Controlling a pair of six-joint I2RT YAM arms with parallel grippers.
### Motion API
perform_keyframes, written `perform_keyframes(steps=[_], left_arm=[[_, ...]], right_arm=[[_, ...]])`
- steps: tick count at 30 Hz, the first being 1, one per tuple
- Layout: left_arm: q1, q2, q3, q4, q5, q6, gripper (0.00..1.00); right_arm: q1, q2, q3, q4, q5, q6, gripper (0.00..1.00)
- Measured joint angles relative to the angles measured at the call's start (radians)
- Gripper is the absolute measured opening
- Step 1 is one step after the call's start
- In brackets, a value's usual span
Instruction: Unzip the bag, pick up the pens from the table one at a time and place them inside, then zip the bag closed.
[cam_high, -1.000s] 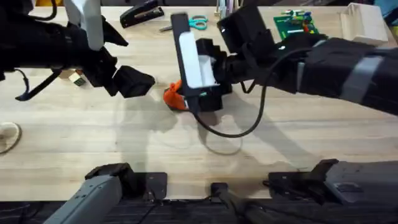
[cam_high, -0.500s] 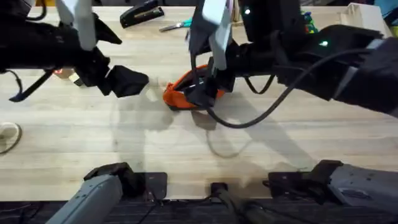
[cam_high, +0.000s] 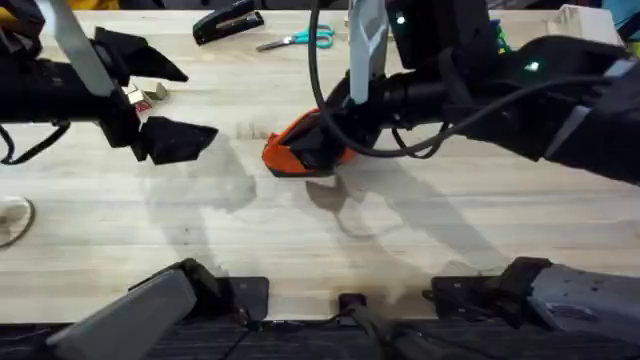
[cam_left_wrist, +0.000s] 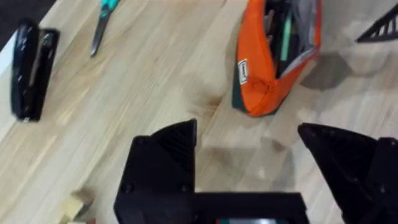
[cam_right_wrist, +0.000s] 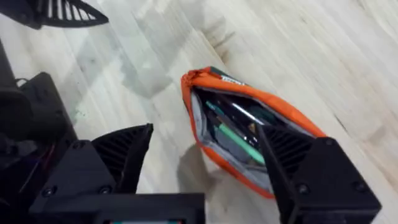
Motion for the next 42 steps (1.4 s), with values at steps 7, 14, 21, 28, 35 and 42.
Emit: perform_keyframes(steps=[7,14,21,28,35,42], left_arm=[[0.011,0.121,0.0,-0.058,0.075,0.184,0.993],[0.011,0.267,0.0,-0.06,0.088,0.238,0.993],[0.011,0.33,0.0,-0.095,0.094,0.37,0.993],[0.011,0.39,0.0,-0.109,0.101,0.476,0.993],[0.011,0.434,0.0,-0.111,0.108,0.529,0.993],[0.011,0.442,0.0,-0.137,0.107,0.551,0.993]], right_arm=[[0.0,0.0,0.124,-0.182,0.03,0.026,0.998],[0.0,0.0,0.231,-0.308,0.048,0.037,0.998],[0.0,0.0,0.329,-0.48,0.055,0.04,0.998],[0.0,0.0,0.391,-0.585,0.055,0.052,0.998],[0.0,0.0,0.429,-0.592,0.055,0.052,0.998],[0.0,0.0,0.457,-0.589,0.055,0.056,0.998]])
